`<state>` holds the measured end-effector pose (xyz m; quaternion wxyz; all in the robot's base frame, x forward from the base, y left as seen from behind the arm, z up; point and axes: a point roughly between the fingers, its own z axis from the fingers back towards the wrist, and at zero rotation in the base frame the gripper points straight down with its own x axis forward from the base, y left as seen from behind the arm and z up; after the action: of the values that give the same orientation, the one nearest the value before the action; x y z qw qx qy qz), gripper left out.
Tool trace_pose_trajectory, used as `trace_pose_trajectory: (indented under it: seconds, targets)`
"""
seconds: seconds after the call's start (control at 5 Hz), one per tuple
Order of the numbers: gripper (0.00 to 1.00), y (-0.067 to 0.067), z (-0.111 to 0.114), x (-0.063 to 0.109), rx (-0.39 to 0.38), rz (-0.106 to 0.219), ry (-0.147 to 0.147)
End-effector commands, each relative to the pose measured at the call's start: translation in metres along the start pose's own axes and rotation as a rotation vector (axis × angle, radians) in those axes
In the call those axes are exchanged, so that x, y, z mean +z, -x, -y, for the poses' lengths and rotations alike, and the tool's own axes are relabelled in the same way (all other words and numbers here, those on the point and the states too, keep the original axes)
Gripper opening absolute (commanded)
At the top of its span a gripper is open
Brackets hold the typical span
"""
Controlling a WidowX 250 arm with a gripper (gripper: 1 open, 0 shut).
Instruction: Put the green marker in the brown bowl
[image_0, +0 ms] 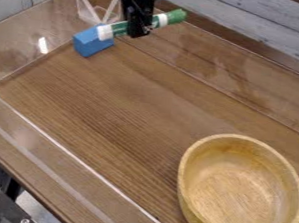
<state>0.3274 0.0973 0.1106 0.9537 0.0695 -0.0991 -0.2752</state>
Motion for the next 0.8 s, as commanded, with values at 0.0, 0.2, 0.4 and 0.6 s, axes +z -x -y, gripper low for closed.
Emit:
trace_pose_trajectory:
  seconds: [0.0,0.2,0.4,0.6]
  targets:
    - [0.0,0.003,-0.006,0.022,0.043,0.038,-0.064]
    - [0.0,0.01,-0.002,0.02,0.06,0.03,-0.065]
    - [0.0,0.015,0.001,0.016,0.071,0.024,-0.068]
    - [0.0,0.018,0.004,0.014,0.093,0.017,-0.074]
